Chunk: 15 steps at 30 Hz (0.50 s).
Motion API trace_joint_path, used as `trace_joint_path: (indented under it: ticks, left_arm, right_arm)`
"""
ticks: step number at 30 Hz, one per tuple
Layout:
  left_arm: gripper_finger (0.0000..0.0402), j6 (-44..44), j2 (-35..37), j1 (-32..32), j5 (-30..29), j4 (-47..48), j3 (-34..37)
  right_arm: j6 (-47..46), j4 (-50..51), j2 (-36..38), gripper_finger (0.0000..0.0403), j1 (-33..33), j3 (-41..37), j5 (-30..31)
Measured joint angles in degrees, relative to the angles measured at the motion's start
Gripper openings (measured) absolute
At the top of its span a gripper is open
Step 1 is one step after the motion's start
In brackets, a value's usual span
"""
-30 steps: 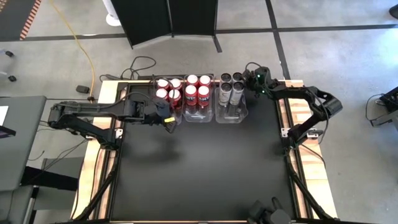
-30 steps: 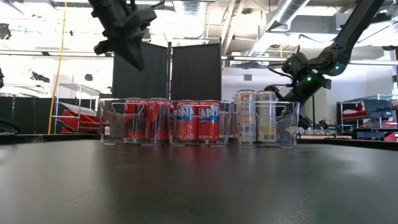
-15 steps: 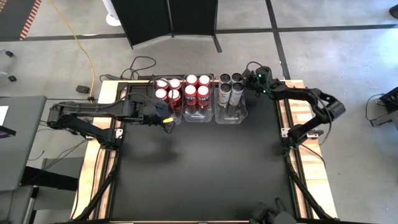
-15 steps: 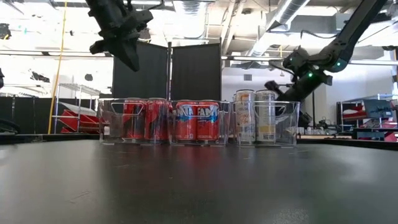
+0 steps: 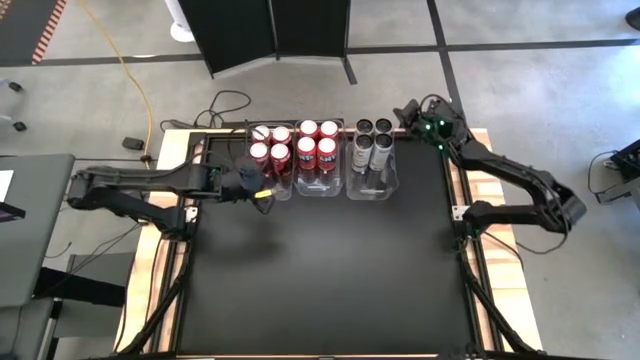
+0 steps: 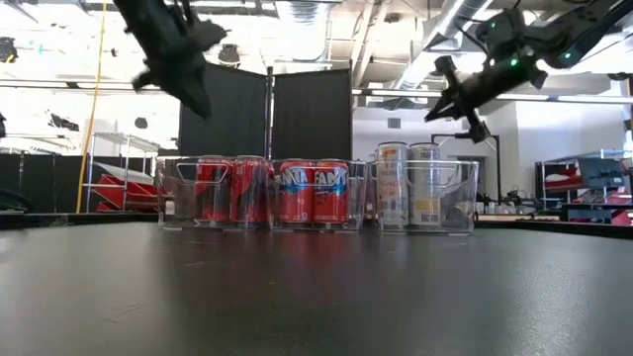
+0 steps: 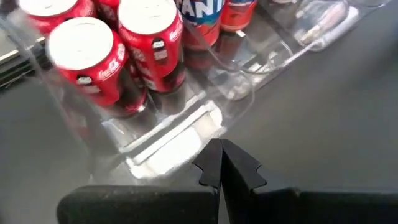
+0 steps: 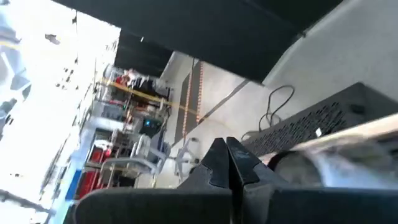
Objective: Sort soda cans
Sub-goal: Adjust the red white soda can
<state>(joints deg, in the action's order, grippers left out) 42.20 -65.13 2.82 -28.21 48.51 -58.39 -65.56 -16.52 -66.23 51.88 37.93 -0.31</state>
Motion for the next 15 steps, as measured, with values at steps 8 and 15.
trace_joint_path:
  ticks: [8,15]
  left_arm:
    - [0.0,-8.55,-0.58,13.16,15.05,-24.36,12.67]
    - [0.0,-12.52,-1.23,19.12,19.66,-29.1,15.37]
  right_arm:
    - [-0.41,1.37,6.53,0.0,-7.61,-0.15,-0.22]
    - [0.71,3.75,9.97,0.0,-17.08,-0.16,0.2]
